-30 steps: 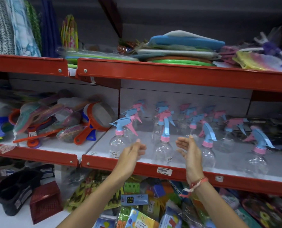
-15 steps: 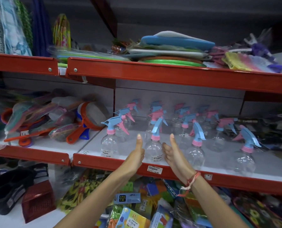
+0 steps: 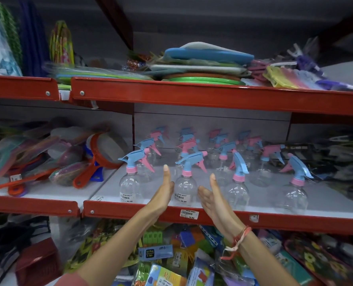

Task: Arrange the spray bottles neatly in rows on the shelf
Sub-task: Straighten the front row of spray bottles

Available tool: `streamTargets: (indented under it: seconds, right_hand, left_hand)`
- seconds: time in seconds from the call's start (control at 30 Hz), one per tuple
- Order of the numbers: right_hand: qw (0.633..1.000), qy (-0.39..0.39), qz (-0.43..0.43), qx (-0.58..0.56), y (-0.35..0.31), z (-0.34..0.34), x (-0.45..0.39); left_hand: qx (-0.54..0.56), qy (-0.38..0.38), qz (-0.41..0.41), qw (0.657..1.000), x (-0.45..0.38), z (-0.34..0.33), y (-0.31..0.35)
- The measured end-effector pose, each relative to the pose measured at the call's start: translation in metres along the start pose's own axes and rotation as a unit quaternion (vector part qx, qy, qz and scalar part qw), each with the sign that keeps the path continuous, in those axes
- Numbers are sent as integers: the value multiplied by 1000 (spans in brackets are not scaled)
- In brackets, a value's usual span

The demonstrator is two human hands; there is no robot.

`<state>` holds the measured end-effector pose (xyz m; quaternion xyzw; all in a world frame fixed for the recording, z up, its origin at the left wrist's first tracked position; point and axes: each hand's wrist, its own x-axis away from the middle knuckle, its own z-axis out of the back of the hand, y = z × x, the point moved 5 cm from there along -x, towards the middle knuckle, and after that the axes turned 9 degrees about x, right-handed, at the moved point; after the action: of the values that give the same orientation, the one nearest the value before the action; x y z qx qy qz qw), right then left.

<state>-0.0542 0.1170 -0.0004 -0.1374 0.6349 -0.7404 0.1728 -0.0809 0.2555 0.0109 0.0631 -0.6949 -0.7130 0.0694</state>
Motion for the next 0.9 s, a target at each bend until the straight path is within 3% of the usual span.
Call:
streamTargets:
  seconds: [0.27, 0.37, 0.47, 0.57, 0.7, 0.77, 0.9]
  right_hand:
    - [1000, 0, 5, 3, 2, 1, 1]
    - [999, 16, 31, -2, 1, 9, 4]
    - [992, 78, 100, -22, -5, 32, 12]
    - [964, 205, 154, -78, -11, 76, 23]
    - [930, 309, 172, -100, -12, 132, 20]
    - [949, 277, 129, -80, -6, 147, 1]
    - [989, 132, 33, -50, 8, 150, -33]
  left_hand:
    - [8, 17, -16, 1000, -4, 0, -5]
    - [11, 102, -72, 992, 2, 4, -3]
    - [46, 194, -203, 959, 13, 2, 7]
    - [71, 200, -263, 941, 22, -14, 24]
    - [76, 122, -199, 969, 12, -59, 30]
    - [62, 80, -134, 986, 6, -82, 20]
    - [27, 26, -23, 999, 5, -114, 5]
